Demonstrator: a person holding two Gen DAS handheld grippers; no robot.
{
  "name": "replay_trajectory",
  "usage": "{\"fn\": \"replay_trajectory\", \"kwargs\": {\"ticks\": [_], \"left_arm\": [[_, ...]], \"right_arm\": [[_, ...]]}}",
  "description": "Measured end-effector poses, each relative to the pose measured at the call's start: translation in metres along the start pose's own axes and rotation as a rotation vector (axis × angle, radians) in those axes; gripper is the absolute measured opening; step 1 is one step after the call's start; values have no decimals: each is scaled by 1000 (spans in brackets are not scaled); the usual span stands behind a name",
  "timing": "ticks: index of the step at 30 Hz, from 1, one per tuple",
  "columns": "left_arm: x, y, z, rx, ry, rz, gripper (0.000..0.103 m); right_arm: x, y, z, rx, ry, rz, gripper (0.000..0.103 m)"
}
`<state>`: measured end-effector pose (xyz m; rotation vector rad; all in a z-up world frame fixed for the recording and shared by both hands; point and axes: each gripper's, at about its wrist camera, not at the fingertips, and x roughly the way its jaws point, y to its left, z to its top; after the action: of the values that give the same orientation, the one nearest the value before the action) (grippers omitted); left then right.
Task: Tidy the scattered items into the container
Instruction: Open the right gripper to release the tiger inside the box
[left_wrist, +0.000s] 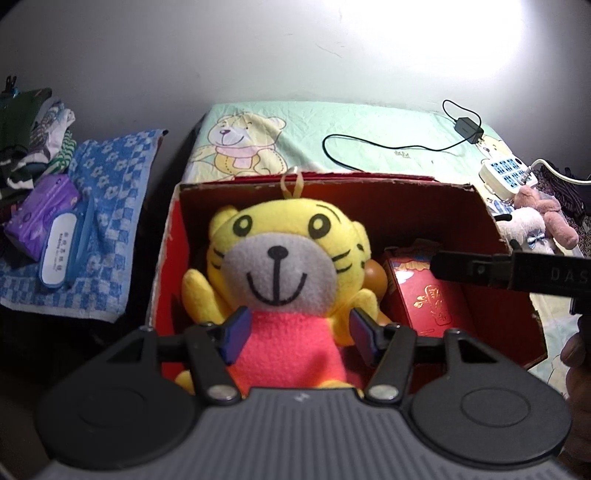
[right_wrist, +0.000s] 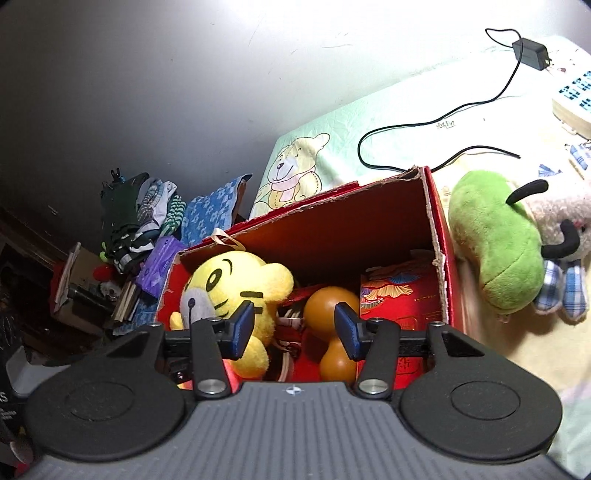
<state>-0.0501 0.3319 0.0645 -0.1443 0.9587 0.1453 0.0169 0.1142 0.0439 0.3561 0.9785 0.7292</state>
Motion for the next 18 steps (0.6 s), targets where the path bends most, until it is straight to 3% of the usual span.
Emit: {"fn": "replay_trajectory", "kwargs": {"ticks": [6, 18], "left_arm": [[1, -16, 4, 13, 8, 52, 67], [5, -25, -4, -63, 31, 210, 72]], "right_arm": [[-6, 9, -9, -81, -22, -68, 48], [-17, 13, -11, -173, -25, -57, 48]]}}
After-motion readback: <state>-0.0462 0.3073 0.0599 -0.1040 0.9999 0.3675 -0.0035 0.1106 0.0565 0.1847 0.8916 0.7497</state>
